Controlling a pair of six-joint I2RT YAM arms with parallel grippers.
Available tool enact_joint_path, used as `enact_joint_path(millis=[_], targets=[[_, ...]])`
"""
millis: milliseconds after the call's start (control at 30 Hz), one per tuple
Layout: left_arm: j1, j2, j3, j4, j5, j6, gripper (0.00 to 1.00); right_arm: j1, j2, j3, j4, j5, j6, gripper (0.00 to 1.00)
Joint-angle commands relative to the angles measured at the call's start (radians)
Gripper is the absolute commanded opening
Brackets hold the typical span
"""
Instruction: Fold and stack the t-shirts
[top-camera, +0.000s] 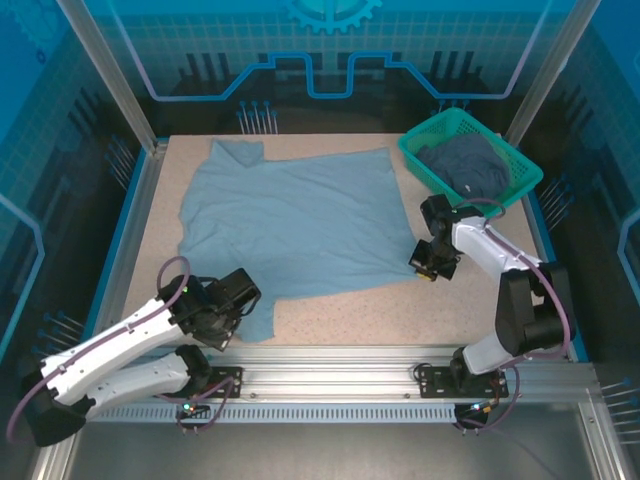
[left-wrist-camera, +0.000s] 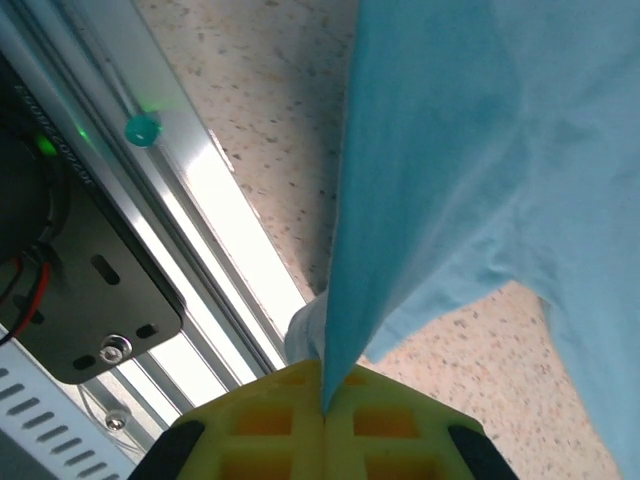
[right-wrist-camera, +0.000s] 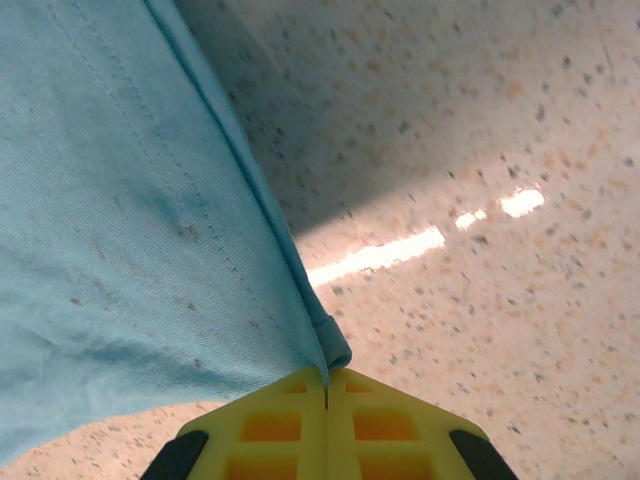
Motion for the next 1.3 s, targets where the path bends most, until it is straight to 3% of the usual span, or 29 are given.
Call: enact_joint_path(millis=[0,133,367,700,1000,1267], targets=[[-0.026,0.058,0.072,-0.041,-0.082,-0.011,0.0,0.007,-0.024,-0.025,-0.058,0.019,-0.014,0.0],[0.041,0.067,0.066,0.007,-0.13,0.075,0.0,0.006,0.0,-0.007,-0.041,0.017,-0.022,0.0],[0.374,0.16,0.054,0.361,0.009,0.547,0.0,-0.008,0.082,0.099,-0.045,-0.012,-0.067,0.0],[0.641,0.335,0.244,0.414,0.039,0.817,0.0,-0.035,0.198,0.286,-0.082,0.012,-0.065,0.0],[0.798,0.454,0.332,0.515,0.12,0.999,0.0,-0.041,0.326,0.464,-0.105,0.037,-0.054,0.0],[0.853,0.551,0.429,0.572,0.149,1.08,0.0,-0.041,0.402,0.548,-0.117,0.062,-0.049,0.0]])
